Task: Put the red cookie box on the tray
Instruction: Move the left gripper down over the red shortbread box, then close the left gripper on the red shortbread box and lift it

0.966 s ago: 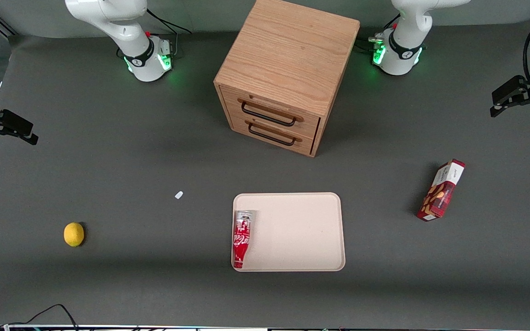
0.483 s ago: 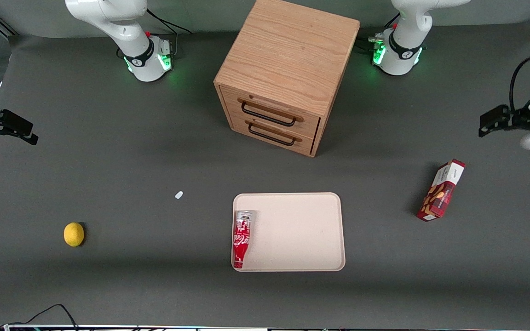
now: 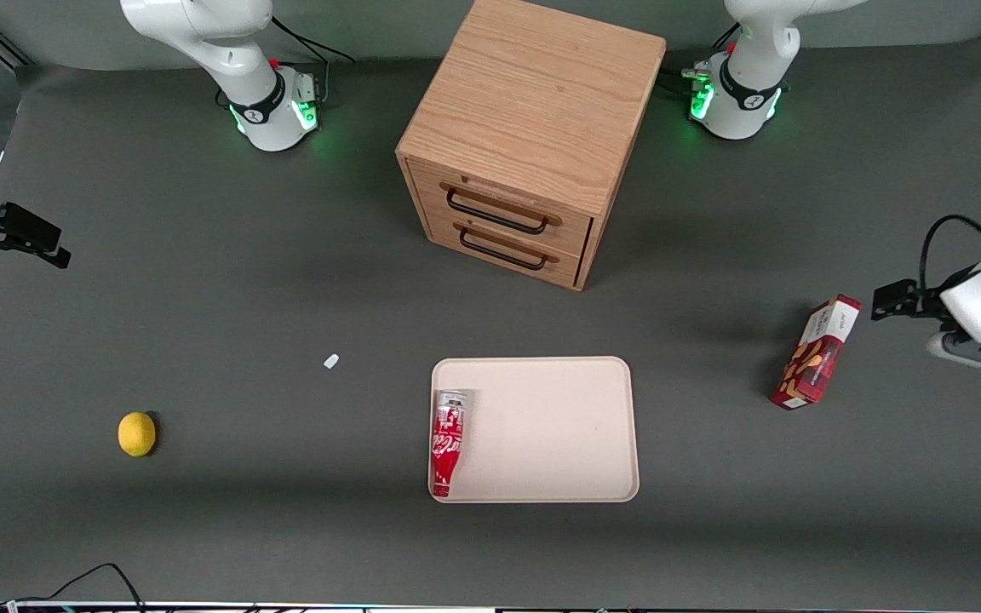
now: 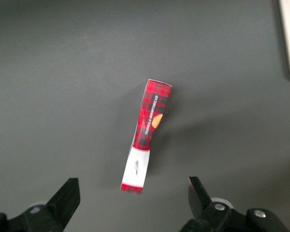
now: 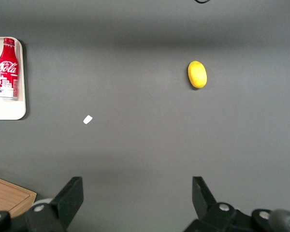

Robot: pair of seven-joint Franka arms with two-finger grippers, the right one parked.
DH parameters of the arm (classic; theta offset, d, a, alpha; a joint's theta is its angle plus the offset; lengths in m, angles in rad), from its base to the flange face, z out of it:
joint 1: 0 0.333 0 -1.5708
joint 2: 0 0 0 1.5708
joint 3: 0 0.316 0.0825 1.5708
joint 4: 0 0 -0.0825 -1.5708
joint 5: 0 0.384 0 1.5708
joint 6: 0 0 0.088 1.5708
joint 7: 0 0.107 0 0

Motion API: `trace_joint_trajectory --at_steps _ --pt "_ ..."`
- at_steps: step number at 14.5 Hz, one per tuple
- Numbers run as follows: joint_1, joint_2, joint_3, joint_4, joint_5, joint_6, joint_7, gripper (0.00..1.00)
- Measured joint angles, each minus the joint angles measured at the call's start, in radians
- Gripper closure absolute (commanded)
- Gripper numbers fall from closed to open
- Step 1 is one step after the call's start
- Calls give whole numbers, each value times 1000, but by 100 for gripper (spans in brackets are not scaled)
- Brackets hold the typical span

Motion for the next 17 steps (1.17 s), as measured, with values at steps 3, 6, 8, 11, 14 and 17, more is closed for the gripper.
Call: trace_joint_trajectory --at_steps 3,6,8,11,14,17 --pt "1 17 -1 -137 0 188 0 0" --pt "3 55 -1 -217 0 322 0 0" --pt "4 88 -1 -243 0 388 0 0" --pt "4 125 -3 -290 1 480 0 0" --pt "4 145 -4 -331 1 557 1 24" --pt "4 151 -5 -335 4 572 4 75"
